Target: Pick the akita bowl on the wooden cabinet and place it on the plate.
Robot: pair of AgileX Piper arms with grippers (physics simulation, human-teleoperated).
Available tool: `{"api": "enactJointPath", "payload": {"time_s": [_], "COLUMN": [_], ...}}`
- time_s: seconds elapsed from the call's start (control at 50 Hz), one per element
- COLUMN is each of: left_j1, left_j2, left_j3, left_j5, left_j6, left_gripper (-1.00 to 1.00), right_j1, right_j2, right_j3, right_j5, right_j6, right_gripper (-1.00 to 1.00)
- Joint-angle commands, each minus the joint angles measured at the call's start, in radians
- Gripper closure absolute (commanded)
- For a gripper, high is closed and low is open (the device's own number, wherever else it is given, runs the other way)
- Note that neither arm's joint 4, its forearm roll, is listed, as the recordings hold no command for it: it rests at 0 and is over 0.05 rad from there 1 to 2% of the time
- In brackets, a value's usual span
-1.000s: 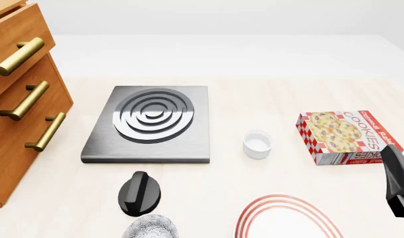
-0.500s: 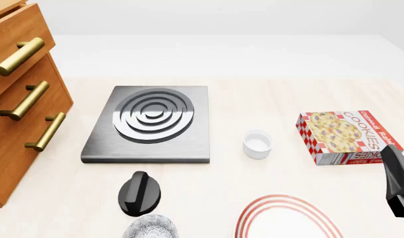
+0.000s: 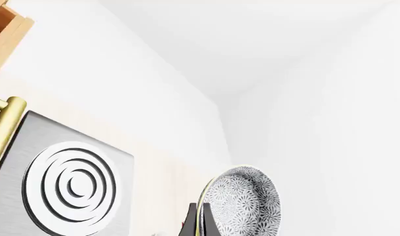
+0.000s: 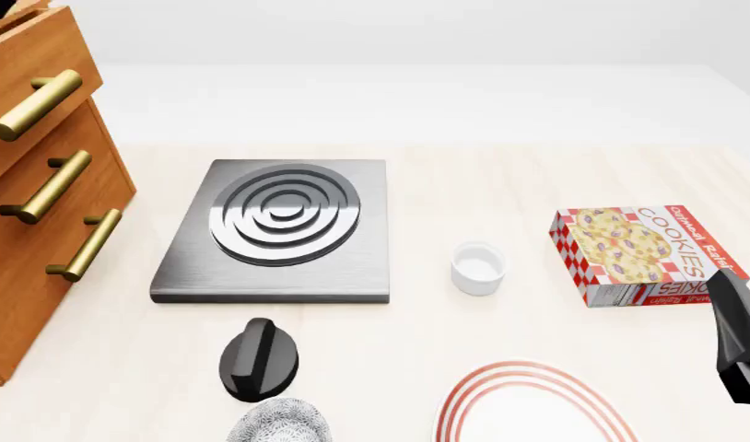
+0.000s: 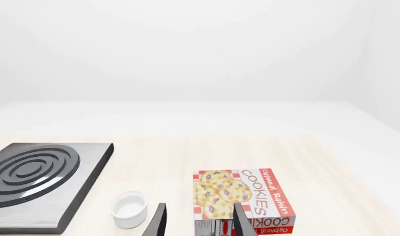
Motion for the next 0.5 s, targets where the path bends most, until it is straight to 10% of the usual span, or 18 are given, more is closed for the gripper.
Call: {"api": "enactJointPath", "payload": {"time_s": [0.02,0.5], "left_j1": [-0.065,-0.167], "left_j2": [0.029,0.080], "left_j3": [-0.008,-0.033], "left_j5": [0.004,0.057], "left_j6": [0.038,0.122], "left_gripper": [1.00,1.00], "right_j1": [0.000,0.000], "right_j2": [0.000,0.000], "right_j3": [0.000,0.000], "right_j5": [0.000,0.000], "right_j6": [0.000,0.000], "right_gripper": [-1.00,-1.00]}}
